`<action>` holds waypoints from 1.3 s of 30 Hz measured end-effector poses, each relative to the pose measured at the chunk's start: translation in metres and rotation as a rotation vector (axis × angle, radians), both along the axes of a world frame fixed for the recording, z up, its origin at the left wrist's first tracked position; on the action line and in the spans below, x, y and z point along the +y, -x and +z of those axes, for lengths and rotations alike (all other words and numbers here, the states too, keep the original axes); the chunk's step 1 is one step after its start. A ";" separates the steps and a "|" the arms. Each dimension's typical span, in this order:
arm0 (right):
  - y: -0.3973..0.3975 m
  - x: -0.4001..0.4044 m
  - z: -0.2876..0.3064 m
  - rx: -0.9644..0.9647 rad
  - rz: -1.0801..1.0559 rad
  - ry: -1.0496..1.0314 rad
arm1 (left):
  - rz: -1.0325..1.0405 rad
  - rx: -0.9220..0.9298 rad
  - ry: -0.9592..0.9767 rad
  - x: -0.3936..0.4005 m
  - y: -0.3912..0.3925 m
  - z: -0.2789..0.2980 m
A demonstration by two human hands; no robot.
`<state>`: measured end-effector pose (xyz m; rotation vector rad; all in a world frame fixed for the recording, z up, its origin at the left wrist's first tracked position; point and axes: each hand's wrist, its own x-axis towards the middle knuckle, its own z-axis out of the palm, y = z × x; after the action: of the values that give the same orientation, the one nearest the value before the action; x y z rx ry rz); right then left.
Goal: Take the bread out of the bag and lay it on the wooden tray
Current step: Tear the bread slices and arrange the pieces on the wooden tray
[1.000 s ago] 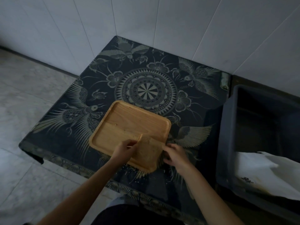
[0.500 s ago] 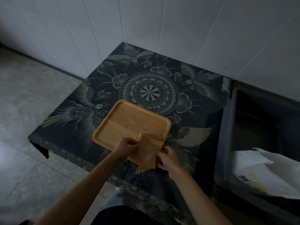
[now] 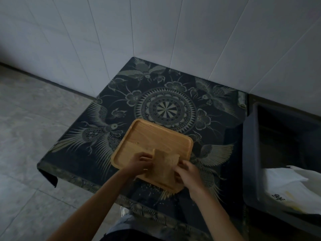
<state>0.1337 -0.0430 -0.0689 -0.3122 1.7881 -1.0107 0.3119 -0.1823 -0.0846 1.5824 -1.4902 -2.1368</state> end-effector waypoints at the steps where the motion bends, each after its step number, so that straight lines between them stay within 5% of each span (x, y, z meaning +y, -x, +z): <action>1: -0.004 -0.007 0.001 0.006 0.000 0.002 | 0.013 0.028 0.002 -0.008 -0.007 0.002; 9: -0.038 -0.065 -0.011 -0.037 -0.023 -0.045 | 0.046 0.039 0.067 -0.062 -0.054 0.004; 19: -0.080 -0.113 -0.042 -0.125 -0.036 -0.107 | 0.028 -0.174 0.272 -0.094 -0.083 -0.016; 39: -0.096 -0.119 -0.076 0.067 -0.009 -0.098 | -0.030 -0.210 0.309 -0.104 -0.100 -0.040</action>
<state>0.2292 -0.1623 -0.1452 -0.2801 1.8939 -0.9245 0.4115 -0.2866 -0.1247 1.7151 -1.8111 -1.6895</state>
